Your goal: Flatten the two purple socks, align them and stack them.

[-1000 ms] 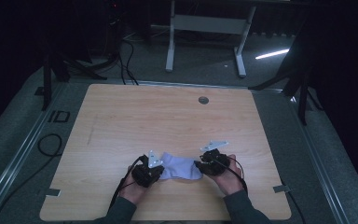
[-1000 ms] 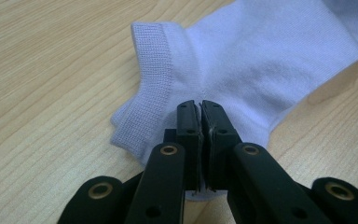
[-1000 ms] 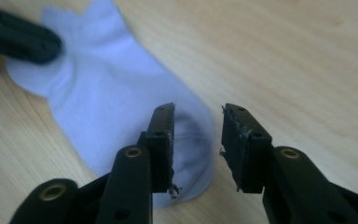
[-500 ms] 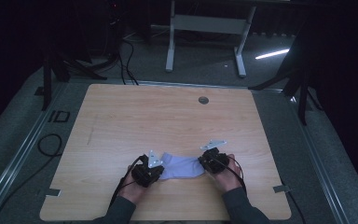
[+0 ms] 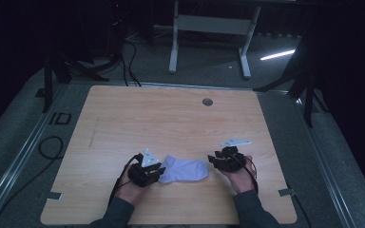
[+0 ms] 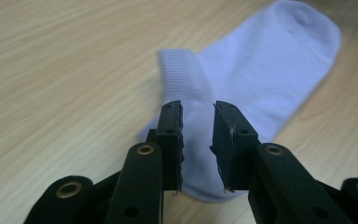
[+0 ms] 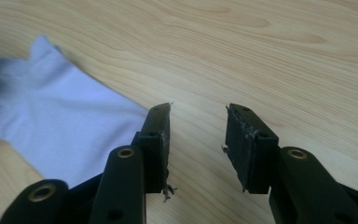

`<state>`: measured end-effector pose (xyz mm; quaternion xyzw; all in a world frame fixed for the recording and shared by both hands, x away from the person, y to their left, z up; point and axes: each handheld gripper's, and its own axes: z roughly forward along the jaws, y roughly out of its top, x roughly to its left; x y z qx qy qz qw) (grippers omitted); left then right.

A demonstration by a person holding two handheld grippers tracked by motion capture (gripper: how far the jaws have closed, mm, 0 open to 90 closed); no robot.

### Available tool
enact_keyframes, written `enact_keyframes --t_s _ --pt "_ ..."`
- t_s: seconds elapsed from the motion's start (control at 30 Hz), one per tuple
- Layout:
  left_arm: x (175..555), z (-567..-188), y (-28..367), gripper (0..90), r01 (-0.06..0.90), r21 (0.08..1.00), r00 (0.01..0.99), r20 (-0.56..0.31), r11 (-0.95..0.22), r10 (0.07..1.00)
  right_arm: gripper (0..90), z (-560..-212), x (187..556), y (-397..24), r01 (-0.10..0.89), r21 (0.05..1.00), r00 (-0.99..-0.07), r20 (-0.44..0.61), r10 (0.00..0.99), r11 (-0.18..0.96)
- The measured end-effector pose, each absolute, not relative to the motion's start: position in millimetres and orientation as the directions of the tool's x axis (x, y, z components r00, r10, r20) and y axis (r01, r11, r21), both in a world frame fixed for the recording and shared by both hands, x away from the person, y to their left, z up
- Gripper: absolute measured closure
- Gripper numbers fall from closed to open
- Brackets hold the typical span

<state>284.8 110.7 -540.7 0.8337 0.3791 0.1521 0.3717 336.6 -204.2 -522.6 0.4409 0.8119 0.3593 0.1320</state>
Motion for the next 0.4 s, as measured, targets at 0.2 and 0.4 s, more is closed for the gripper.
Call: enact_keyframes --t_s 0.2,0.4 --pt "292 -536 130 71.3 0.542 0.737 0.623 -0.03 -0.403 0.782 58.9 -528 338 -216 0.641 0.686 -0.547 0.092 0.832 0.345" --pt "297 -535 142 70.7 0.562 0.731 0.591 -0.028 -0.387 0.806 57.5 -529 338 -226 0.643 0.689 -0.539 0.096 0.837 0.335"
